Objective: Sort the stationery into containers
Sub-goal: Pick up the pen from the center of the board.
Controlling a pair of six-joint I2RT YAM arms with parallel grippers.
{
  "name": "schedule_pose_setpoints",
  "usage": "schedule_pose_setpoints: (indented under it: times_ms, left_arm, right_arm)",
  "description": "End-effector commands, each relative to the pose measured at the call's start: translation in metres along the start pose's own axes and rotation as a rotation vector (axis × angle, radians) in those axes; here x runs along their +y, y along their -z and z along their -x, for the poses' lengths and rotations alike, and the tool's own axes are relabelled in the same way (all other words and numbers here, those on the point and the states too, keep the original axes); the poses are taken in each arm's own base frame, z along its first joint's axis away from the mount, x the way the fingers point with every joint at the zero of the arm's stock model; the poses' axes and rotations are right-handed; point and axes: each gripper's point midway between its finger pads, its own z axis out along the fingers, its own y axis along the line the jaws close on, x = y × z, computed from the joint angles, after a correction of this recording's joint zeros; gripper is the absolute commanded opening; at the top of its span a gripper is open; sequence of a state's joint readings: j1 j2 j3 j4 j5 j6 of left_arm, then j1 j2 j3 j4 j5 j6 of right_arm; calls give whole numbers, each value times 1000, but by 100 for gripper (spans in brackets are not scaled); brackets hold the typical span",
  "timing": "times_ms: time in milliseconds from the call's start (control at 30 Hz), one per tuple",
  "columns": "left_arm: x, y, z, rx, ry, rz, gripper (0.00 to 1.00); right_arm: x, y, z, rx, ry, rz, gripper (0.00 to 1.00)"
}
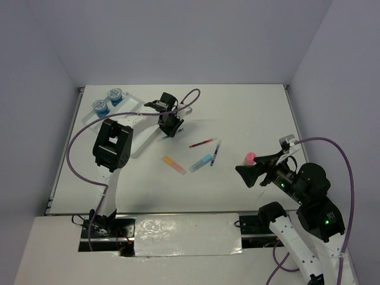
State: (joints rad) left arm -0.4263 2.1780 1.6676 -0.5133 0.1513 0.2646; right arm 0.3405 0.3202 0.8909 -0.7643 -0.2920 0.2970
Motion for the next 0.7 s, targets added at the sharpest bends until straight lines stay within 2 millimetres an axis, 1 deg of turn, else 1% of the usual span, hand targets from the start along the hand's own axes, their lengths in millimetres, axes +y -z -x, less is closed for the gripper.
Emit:
schedule_pose_setpoints:
  times_ms: [0, 33, 67, 133, 167, 200, 233, 300, 333, 400, 433, 467, 500, 533, 567, 600, 633, 667]
  left_arm:
    - [-7, -12, -27, 82, 4, -29, 25]
    - [-8, -11, -26, 78, 4, -37, 20]
    - [-9, -10, -25, 77, 5, -39, 10]
    - [-11, -5, -21, 74, 3, -45, 1]
    - [-13, -2, -14, 58, 3, -53, 0]
    - [-14, 5, -5, 38, -3, -52, 0]
    - [-15, 18, 10, -1, -9, -53, 0]
    - [-16, 37, 30, -53, -19, -49, 0]
    - [-12, 60, 50, -114, -33, -25, 0]
    - [6, 87, 67, -175, -35, 65, 0]
    - [20, 112, 83, -251, -46, 133, 0]
    - [39, 126, 85, -280, -36, 197, 0]
    - [65, 139, 83, -291, -15, 312, 0]
    - [84, 146, 83, -320, -18, 380, 0]
    - [112, 161, 75, -339, 23, 440, 0]
    - [131, 166, 66, -342, 67, 485, 0]
    - [145, 170, 64, -364, 116, 497, 0]
    - [172, 178, 49, -369, 179, 529, 0]
  right_arm:
    - [2, 1, 6, -30, 27, 13, 100]
    - [3, 0, 7, -30, 28, 16, 100]
    - [2, 0, 7, -30, 27, 13, 100]
    - [2, 0, 7, -29, 26, 11, 100]
    - [2, 0, 7, -31, 28, 10, 100]
    - [1, 0, 8, -35, 29, 8, 100]
    - [1, 0, 7, -33, 27, 7, 100]
    - [1, 0, 8, -35, 29, 6, 100]
    - [1, 0, 8, -34, 27, 6, 100]
    - [1, -1, 8, -33, 25, 7, 100]
    - [1, -1, 7, -33, 25, 9, 100]
    - [1, -1, 7, -31, 23, 8, 100]
    - [2, -1, 7, -33, 23, 14, 100]
    - [2, -2, 7, -32, 23, 17, 100]
    - [3, -2, 6, -28, 22, 19, 100]
    - [3, -1, 6, -25, 22, 22, 100]
    - [4, -1, 5, -26, 22, 24, 100]
    - [3, -2, 4, -24, 23, 25, 100]
